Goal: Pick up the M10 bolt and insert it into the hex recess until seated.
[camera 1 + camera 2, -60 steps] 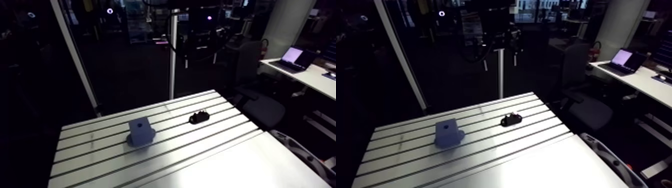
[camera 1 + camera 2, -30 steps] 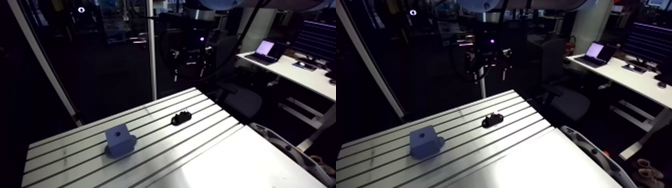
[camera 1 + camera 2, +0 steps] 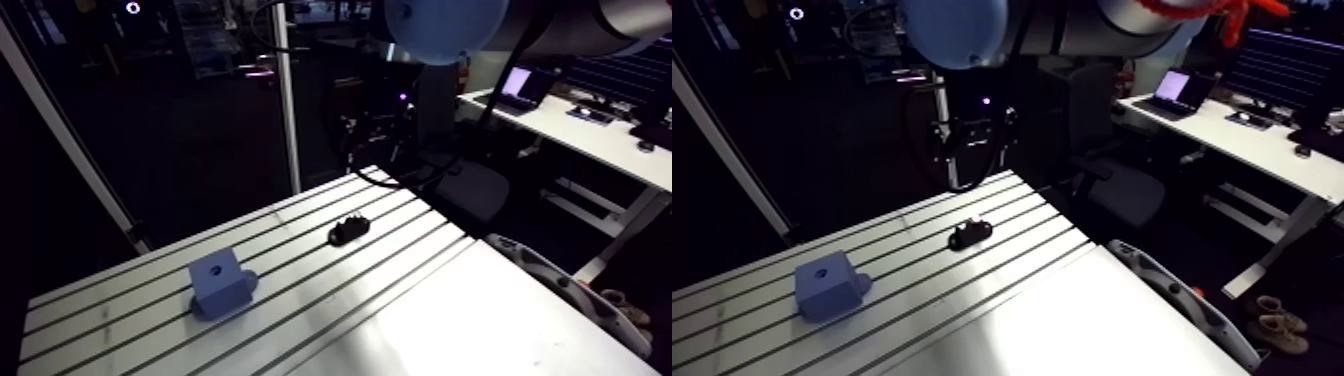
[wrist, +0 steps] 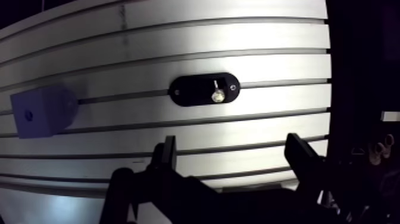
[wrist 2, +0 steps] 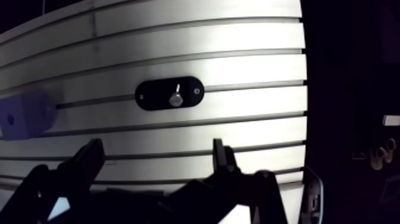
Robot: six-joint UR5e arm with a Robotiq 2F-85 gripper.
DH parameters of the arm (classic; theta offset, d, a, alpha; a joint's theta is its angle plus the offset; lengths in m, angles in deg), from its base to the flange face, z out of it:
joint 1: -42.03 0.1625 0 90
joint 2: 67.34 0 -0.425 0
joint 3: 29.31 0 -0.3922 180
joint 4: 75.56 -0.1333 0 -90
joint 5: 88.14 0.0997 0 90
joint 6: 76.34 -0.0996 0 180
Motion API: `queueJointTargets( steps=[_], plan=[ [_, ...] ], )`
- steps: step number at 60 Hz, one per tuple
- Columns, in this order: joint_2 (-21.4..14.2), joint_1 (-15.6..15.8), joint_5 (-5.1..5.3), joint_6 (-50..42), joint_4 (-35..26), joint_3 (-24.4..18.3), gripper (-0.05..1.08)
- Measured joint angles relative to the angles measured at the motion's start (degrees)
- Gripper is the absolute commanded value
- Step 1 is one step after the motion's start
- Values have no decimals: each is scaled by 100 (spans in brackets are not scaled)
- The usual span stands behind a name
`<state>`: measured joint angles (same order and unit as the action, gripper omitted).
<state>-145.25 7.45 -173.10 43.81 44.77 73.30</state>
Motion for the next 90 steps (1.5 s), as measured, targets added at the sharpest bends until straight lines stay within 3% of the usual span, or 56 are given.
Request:
queueJointTargets(
  steps=[40, 66, 90],
  plan=[
    [329, 17, -8, 848, 770, 347, 1],
    [615, 17, -6, 762, 1224, 487, 1],
    [696, 13, -11, 138, 1451, 568, 3]
  ],
)
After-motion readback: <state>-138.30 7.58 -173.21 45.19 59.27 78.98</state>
